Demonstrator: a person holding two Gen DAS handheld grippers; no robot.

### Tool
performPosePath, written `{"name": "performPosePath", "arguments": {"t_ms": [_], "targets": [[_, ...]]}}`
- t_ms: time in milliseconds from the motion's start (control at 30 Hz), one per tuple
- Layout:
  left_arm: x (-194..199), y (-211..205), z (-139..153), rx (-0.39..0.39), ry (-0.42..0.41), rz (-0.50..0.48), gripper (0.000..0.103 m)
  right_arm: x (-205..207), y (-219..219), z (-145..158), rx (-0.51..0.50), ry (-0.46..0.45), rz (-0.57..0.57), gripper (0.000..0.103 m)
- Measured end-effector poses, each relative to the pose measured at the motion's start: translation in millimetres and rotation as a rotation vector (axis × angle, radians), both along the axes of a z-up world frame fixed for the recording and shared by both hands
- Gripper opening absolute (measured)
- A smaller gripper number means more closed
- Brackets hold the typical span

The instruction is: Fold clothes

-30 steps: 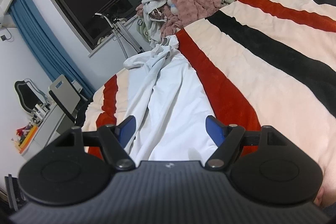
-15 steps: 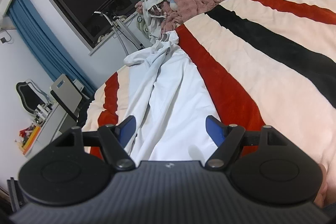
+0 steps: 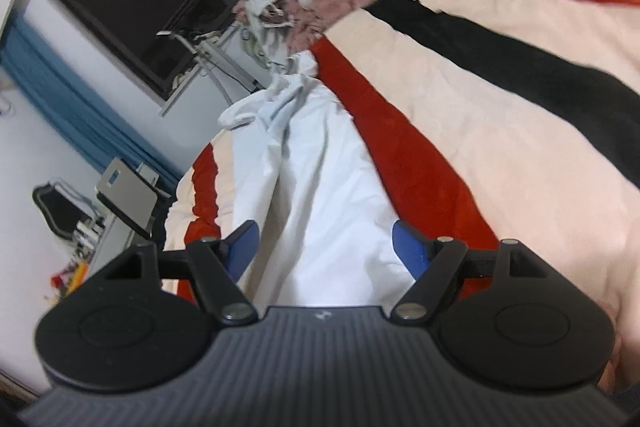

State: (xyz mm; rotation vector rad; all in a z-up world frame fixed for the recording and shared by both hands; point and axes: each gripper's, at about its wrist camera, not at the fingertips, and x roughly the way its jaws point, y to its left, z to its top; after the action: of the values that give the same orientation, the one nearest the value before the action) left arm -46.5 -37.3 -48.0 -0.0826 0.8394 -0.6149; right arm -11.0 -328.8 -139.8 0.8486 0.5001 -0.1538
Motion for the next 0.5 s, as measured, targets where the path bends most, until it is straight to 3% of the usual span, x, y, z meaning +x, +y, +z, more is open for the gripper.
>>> {"name": "performPosePath", "arguments": {"t_ms": [167,233,300,433,500], "targets": [[5.1,-36.1,-25.0,0.003,0.080,-0.070,0.007,-6.0,-17.9,-5.9,0.071,0.020,-0.022,0.076],[7.2,-50.5,-35.0,0.005,0.111,-0.098,0.014,-1.4,-18.2,-12.5,0.110,0.042,0.010,0.076],[11.5,-56.3,-41.8,-0.010,0.150,-0.114,0.043,4.1,-17.7,-20.7,0.150,0.070,0.037,0.076],[27.1,-11.2,-35.8,-0.133,0.193,-0.036,0.062,15.1,-18.1,-40.7,0.237,0.148,0.038,0.076],[35.5,9.7,-34.7,-0.189,0.210,0.015,0.069,19.2,-13.9,-44.1,0.208,0.189,0.021,0.076]]}}
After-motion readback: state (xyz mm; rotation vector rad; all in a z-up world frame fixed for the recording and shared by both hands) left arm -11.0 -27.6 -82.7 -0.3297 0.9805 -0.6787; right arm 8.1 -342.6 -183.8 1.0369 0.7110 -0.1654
